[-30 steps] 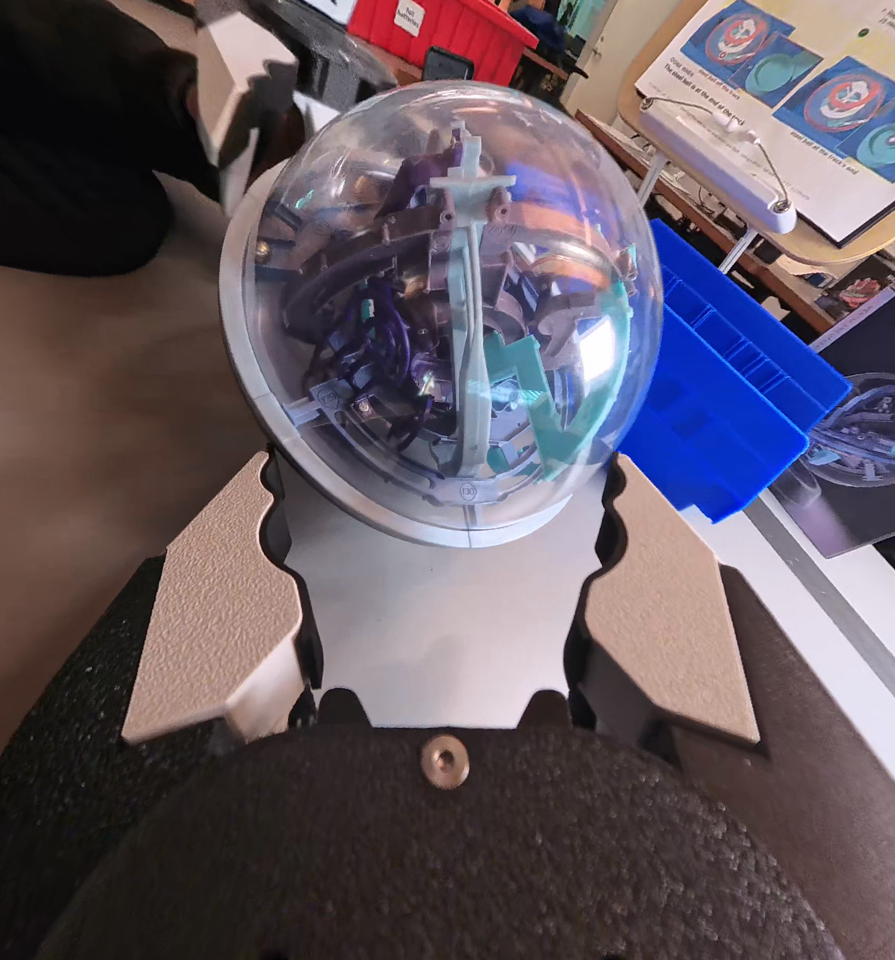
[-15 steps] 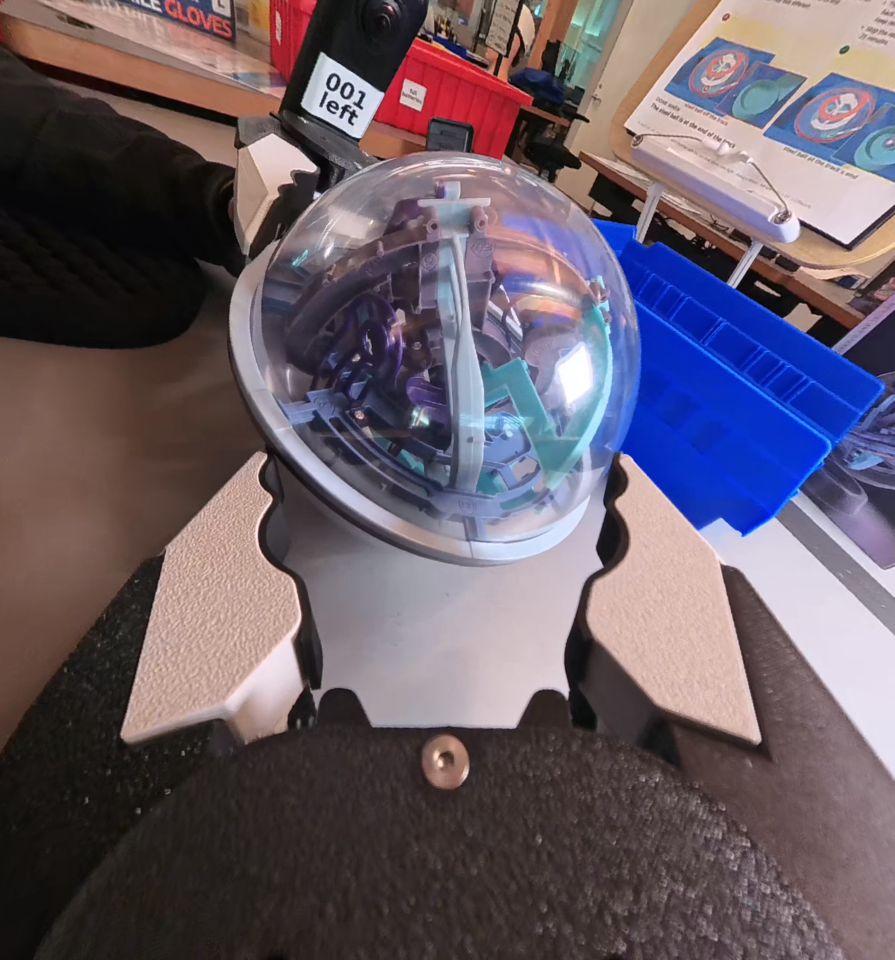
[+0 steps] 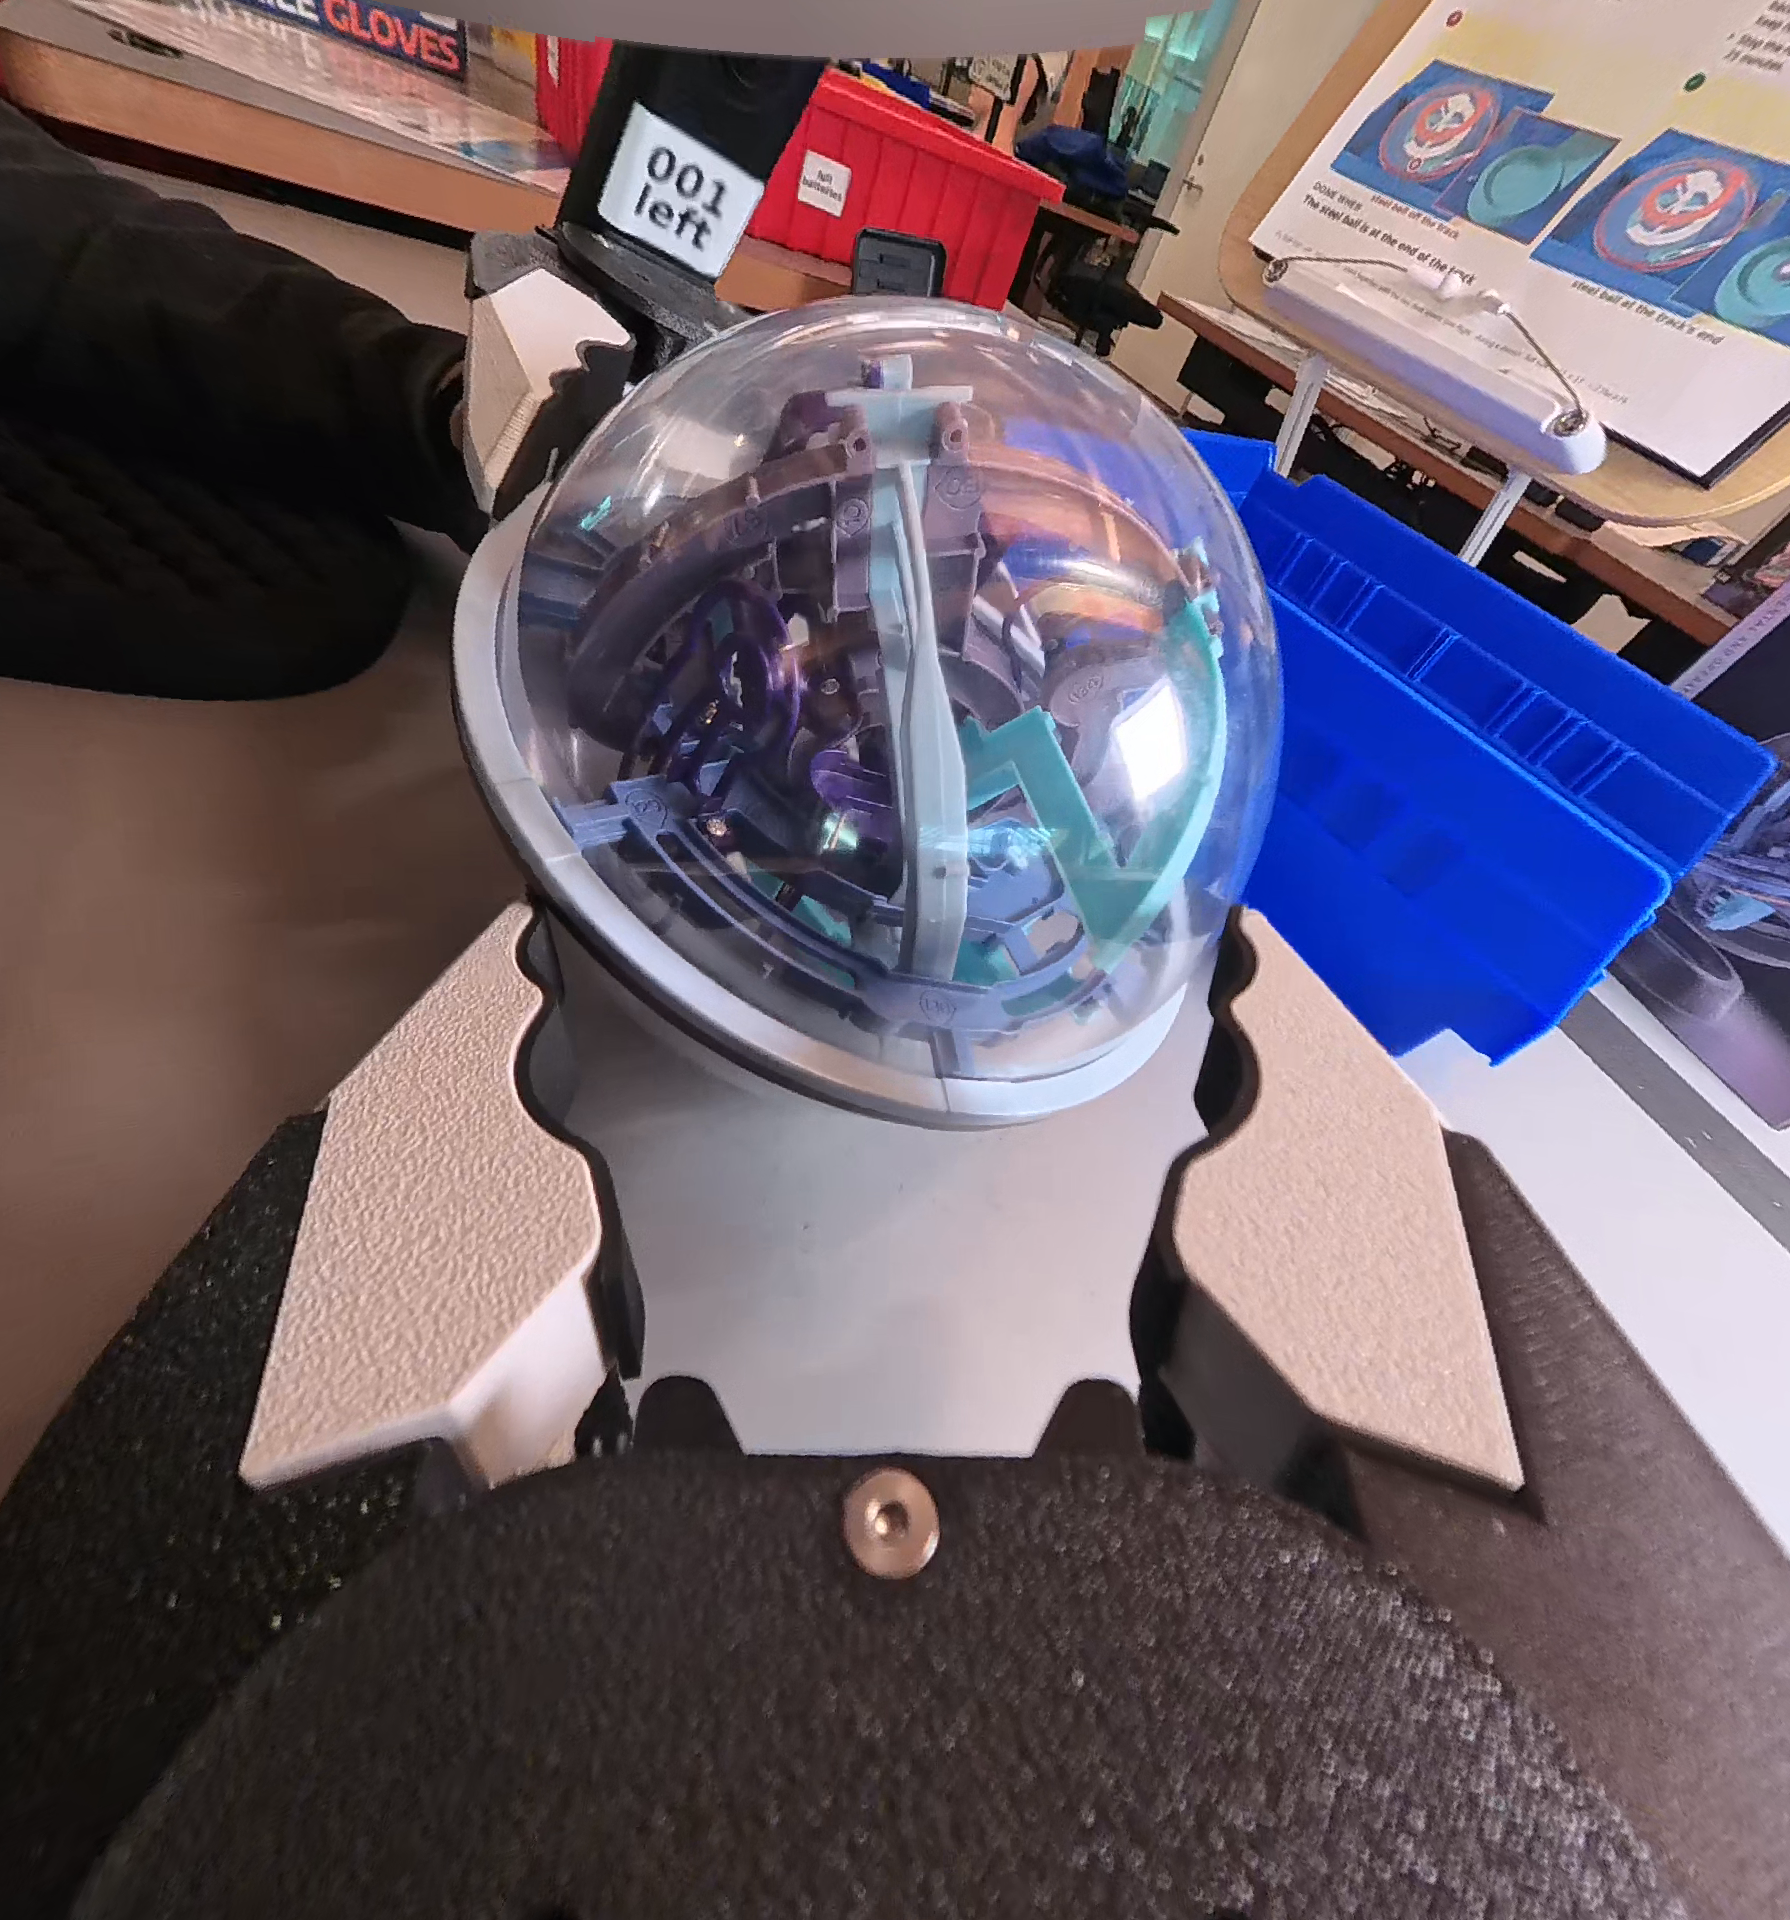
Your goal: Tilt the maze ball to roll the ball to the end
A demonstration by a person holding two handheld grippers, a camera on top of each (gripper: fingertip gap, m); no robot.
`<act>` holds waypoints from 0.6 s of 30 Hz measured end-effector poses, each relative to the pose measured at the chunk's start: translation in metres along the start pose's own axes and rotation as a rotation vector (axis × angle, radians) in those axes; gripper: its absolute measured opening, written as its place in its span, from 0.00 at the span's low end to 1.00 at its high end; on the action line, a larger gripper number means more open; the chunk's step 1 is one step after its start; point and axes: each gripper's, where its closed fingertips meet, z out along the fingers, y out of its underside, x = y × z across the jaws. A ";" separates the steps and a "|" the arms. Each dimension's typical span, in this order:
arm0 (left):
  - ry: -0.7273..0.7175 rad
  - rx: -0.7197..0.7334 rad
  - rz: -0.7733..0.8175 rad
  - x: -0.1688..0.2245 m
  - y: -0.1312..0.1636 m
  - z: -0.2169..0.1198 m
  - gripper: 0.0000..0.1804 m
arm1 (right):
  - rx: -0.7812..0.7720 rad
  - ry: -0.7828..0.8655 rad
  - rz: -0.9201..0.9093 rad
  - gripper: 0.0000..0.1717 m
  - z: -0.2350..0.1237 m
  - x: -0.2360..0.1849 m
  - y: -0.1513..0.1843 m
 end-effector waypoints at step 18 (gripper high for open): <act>-0.062 -0.095 0.480 0.025 0.001 0.002 0.76 | -0.021 -0.314 0.415 0.78 -0.015 -0.003 0.000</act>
